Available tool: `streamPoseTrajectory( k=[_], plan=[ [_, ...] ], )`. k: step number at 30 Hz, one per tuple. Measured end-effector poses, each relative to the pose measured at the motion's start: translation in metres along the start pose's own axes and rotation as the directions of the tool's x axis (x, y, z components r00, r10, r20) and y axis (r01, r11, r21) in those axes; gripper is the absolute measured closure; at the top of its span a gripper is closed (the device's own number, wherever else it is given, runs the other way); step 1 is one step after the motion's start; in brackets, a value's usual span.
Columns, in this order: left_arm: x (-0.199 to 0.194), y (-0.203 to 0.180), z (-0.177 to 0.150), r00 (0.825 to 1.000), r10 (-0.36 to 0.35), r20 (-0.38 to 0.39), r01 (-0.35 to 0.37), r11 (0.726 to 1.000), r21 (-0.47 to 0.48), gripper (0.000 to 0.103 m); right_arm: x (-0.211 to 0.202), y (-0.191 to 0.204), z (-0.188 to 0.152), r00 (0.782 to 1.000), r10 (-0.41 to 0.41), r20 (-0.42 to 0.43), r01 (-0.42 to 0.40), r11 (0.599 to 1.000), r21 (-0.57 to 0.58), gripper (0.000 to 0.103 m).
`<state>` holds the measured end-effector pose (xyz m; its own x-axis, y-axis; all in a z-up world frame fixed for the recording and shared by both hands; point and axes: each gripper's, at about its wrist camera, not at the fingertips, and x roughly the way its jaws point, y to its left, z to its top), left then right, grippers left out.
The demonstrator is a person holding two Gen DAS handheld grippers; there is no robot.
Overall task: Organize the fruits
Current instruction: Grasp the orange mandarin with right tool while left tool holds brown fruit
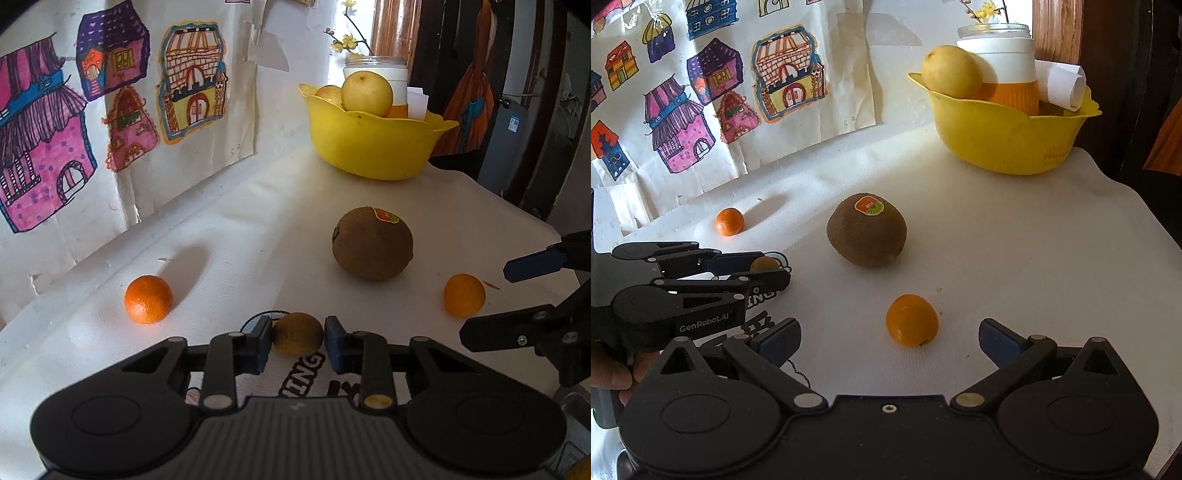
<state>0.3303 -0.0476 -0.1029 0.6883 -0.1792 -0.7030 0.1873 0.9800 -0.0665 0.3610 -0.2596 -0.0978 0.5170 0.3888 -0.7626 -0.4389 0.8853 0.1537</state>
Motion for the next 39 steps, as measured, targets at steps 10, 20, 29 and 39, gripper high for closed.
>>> streamPoseTrajectory(
  k=[10, 20, 29, 39],
  plan=[
    [-0.001, -0.003, -0.001, 1.0, 0.004, 0.008, -0.004, 1.0, 0.027, 0.071, 0.014, -0.005, 0.0, 1.0, 0.021, -0.02, -0.02, 1.0, 0.008, 0.006],
    [-0.001, -0.002, -0.002, 1.0, 0.0, 0.011, 0.0, 1.0, 0.026, 0.071, 0.026, -0.012, 0.002, 1.0, 0.007, -0.021, -0.007, 1.0, 0.017, 0.026],
    [-0.002, -0.002, -0.002, 1.0, -0.002, 0.01, 0.002, 1.0, 0.018, 0.071, 0.023, -0.012, 0.001, 1.0, -0.004, -0.009, 0.004, 1.0, 0.01, 0.065],
    [-0.006, -0.002, -0.005, 1.0, 0.0, 0.009, -0.001, 1.0, 0.02, 0.071, 0.013, -0.002, -0.004, 1.0, 0.017, 0.003, -0.017, 1.0, -0.002, 0.068]
  ],
)
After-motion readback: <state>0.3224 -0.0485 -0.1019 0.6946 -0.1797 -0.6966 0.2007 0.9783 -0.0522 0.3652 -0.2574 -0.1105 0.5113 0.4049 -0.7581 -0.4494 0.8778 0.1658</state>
